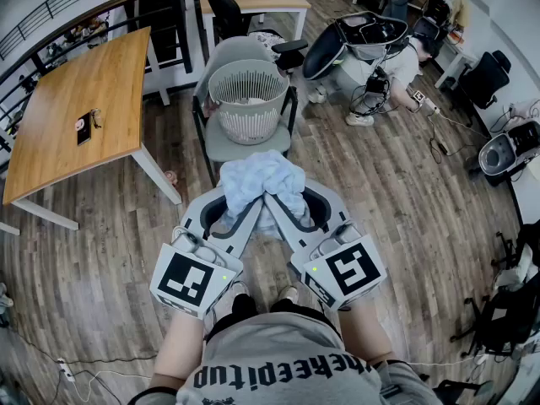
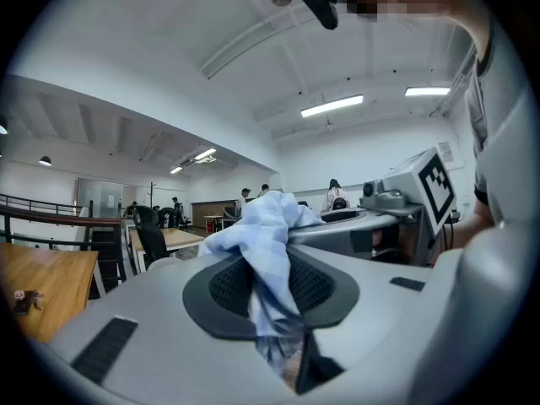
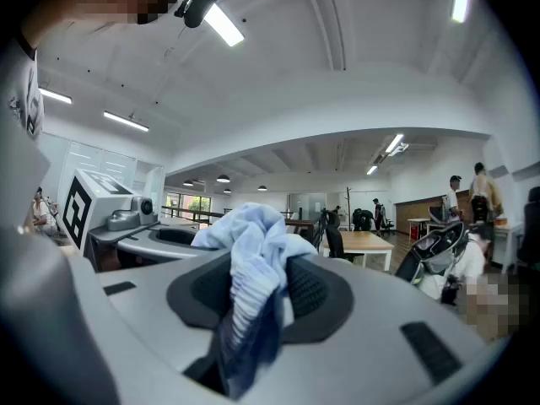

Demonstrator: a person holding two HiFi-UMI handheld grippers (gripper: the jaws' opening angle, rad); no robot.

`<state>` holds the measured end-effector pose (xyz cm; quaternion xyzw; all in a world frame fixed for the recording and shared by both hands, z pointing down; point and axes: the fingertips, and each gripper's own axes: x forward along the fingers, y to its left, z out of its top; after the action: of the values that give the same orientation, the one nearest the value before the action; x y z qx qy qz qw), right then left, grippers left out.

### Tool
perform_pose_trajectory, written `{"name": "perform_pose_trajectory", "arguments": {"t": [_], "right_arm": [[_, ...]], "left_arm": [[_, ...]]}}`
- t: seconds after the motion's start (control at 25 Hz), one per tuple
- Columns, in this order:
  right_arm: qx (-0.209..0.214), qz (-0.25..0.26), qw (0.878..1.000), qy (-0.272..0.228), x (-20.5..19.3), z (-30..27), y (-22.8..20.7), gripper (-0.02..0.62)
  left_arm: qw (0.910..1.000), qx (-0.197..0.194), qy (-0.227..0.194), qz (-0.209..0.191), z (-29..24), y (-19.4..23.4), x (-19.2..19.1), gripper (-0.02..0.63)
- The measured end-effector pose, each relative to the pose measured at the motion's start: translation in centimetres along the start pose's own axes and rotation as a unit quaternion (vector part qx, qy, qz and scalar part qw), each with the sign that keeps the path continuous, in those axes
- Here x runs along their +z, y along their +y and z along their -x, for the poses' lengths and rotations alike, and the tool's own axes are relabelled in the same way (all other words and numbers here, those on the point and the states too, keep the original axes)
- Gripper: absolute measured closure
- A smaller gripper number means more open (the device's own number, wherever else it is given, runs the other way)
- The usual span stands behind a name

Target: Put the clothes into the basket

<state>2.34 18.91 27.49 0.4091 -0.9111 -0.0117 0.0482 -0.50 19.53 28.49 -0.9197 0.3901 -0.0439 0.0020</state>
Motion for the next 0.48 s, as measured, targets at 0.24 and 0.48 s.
{"name": "perform_pose_trajectory", "arguments": {"t": [0.24,0.48], "right_arm": [[-0.003,0.003,1.0,-0.001,0.3,-0.5,0.5,0.456],[-0.008,0.007,1.0,0.0,0.5,-1.5,0.8,0.457]], "left_arm": [[1.0,0.002,-0.002,-0.003,0.5,0.7,0.0,0.509],[1.0,-0.002,-0.007,-0.004,0.7,1.8,0.2,0.509]]}}
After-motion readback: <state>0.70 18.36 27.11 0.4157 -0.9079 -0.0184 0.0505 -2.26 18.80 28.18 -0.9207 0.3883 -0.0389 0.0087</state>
